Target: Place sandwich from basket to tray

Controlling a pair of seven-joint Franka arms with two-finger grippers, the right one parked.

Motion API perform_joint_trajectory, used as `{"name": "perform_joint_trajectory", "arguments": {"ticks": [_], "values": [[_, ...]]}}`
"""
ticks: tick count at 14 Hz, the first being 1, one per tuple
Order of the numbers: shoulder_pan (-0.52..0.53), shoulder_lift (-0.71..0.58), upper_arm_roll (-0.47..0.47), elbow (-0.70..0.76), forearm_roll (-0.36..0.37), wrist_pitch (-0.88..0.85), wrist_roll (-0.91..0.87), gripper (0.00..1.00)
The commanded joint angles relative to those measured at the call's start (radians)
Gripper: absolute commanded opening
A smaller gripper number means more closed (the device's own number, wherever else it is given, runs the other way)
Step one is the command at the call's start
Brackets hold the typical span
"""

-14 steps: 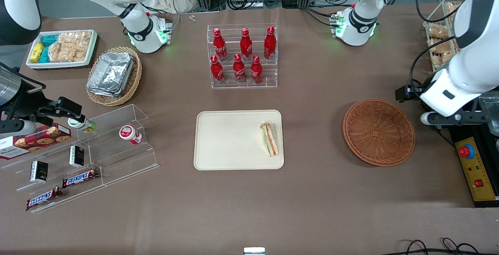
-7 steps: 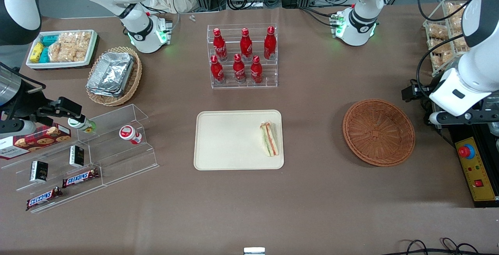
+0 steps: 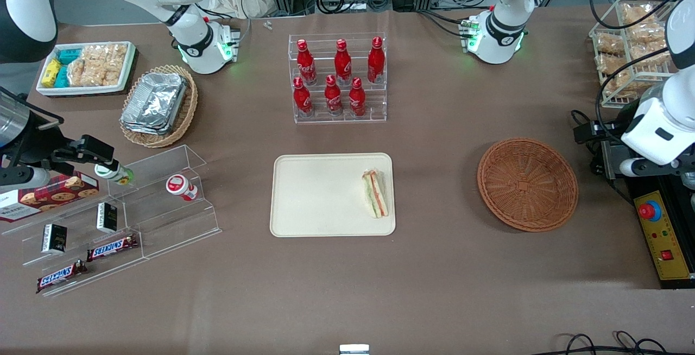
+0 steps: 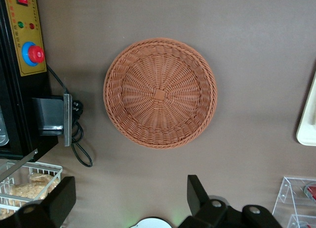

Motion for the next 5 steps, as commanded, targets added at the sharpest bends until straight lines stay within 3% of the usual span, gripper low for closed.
{"name": "perform_joint_trajectory", "arguments": {"ticks": [1,2,5], "values": [[-0.227,-0.030,0.261,-0.003,-0.052,0.022,0.011,1.00],[-0.254,-0.033,0.308,-0.004,-0.070,0.027,0.012,1.00],[-0.256,-0.031,0.311,-0.004,-0.070,0.032,0.012,1.00]]}}
